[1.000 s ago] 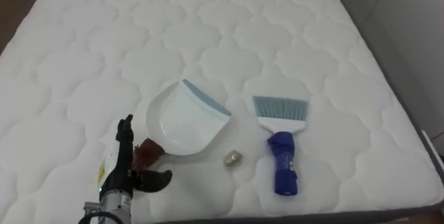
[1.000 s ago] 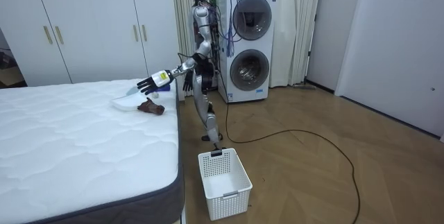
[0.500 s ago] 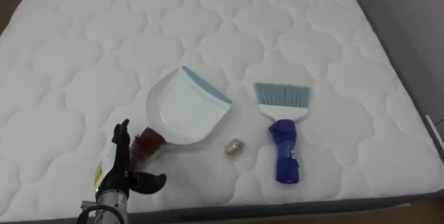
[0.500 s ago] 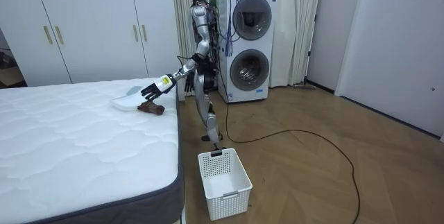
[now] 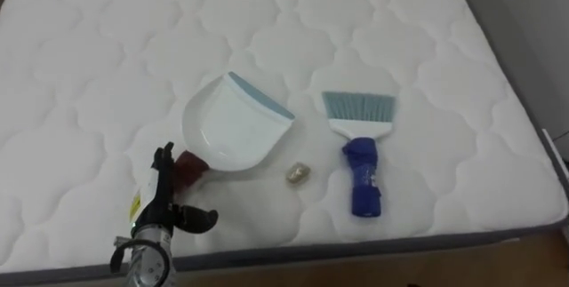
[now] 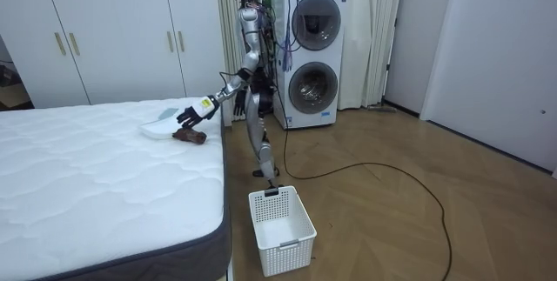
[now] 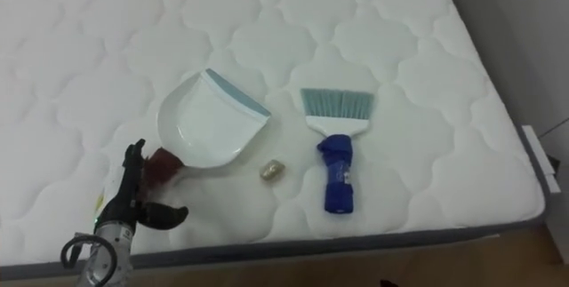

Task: Clean bed

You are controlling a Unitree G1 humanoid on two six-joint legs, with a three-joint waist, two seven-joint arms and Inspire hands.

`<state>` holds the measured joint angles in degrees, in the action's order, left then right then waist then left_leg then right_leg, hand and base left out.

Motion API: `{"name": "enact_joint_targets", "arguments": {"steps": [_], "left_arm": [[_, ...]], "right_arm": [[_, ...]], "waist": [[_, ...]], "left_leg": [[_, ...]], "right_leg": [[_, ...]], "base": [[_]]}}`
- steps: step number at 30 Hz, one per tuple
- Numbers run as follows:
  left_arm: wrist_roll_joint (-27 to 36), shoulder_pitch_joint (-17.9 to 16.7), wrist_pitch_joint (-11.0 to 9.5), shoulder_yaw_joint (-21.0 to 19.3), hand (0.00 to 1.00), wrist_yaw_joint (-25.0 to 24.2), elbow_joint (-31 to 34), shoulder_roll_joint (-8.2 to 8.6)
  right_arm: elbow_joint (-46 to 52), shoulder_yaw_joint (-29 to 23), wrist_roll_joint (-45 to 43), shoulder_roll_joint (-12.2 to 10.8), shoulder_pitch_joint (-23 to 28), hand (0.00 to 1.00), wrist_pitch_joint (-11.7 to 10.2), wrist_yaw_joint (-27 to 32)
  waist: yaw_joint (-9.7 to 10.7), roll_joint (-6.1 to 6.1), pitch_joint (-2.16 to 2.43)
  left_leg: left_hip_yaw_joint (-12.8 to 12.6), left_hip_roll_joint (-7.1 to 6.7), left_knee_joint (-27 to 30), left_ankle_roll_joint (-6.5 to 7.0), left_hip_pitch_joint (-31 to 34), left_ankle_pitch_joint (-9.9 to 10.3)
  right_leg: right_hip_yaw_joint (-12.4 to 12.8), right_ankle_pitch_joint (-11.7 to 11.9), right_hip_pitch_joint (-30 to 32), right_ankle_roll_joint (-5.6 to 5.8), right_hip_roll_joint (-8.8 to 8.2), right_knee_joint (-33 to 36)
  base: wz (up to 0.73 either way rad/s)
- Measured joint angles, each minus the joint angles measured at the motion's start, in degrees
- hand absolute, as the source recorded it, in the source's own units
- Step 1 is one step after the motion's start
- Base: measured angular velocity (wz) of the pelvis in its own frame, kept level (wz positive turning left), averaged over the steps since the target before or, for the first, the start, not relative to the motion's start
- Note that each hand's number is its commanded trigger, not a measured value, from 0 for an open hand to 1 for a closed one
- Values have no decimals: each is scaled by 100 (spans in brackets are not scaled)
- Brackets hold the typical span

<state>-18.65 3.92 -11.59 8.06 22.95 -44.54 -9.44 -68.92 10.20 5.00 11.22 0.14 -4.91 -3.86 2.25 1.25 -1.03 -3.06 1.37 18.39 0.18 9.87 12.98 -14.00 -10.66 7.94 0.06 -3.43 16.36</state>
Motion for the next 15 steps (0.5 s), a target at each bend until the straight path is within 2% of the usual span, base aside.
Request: {"name": "enact_joint_targets", "arguments": {"steps": [6, 15], "left_arm": [[4, 43, -5, -1, 0, 208, -3, 0], [53, 469, -5, -12, 0, 291, -552, -6]], "right_arm": [[-27, 187, -10, 11, -152, 0, -23, 0], [-191, 206, 193, 12, -287, 0, -35, 20]], "waist": [[-4, -2, -10], [66, -6, -54]], "left_leg": [[12, -2, 122, 0, 217, 0], [8, 1, 327, 16, 582, 11]], "right_leg": [[119, -14, 295, -22, -3, 171], [119, -31, 601, -50, -19, 277]], "base": [[-10], [0]]}}
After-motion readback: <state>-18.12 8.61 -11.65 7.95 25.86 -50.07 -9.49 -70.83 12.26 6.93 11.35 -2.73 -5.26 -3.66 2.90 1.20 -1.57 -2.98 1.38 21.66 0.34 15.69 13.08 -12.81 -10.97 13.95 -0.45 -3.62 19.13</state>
